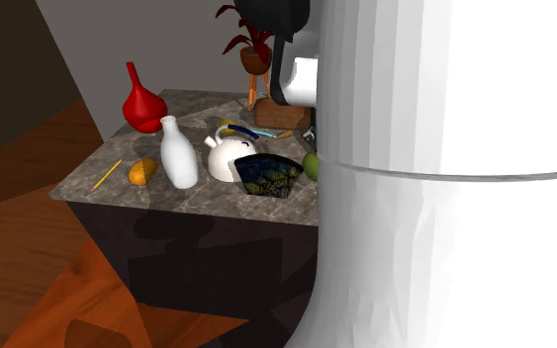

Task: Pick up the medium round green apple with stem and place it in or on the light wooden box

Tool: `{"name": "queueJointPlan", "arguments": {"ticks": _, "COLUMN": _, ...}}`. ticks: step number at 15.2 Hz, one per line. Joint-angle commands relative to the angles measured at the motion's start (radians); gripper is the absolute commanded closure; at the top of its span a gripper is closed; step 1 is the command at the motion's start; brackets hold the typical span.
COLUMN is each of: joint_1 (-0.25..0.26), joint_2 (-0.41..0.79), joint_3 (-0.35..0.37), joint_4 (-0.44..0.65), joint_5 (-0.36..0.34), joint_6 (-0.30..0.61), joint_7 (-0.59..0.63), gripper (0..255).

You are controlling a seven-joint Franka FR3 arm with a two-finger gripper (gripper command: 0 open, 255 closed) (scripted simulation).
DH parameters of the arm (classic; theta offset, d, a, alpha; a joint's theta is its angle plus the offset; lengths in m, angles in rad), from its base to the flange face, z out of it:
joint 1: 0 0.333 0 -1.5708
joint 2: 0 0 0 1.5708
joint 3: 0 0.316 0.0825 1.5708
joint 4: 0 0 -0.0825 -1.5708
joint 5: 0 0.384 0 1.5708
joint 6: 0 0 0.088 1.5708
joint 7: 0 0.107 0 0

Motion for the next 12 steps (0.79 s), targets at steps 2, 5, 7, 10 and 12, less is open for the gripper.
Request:
{"name": "queueJointPlan", "arguments": {"ticks": 2, "joint_1": 0.006, "joint_2": -0.026, "joint_3": -0.008, "joint_4": 0.007, "joint_5": -0.012, "joint_6": -0.032, "joint_7": 0.009, "gripper": 255}}
{"name": "queueJointPlan", "arguments": {"ticks": 5, "joint_1": 0.011, "joint_2": -0.052, "joint_3": -0.015, "joint_4": 0.013, "joint_5": -0.025, "joint_6": -0.063, "joint_7": 0.017, "gripper": 255}}
{"name": "queueJointPlan", "arguments": {"ticks": 7, "joint_1": 0.014, "joint_2": -0.069, "joint_3": -0.02, "joint_4": 0.018, "joint_5": -0.033, "joint_6": -0.085, "joint_7": 0.023, "gripper": 255}}
{"name": "queueJointPlan", "arguments": {"ticks": 10, "joint_1": 0.019, "joint_2": -0.094, "joint_3": -0.026, "joint_4": 0.027, "joint_5": -0.044, "joint_6": -0.117, "joint_7": 0.031, "gripper": 255}}
{"name": "queueJointPlan", "arguments": {"ticks": 12, "joint_1": 0.021, "joint_2": -0.109, "joint_3": -0.029, "joint_4": 0.034, "joint_5": -0.052, "joint_6": -0.14, "joint_7": 0.036, "gripper": 255}}
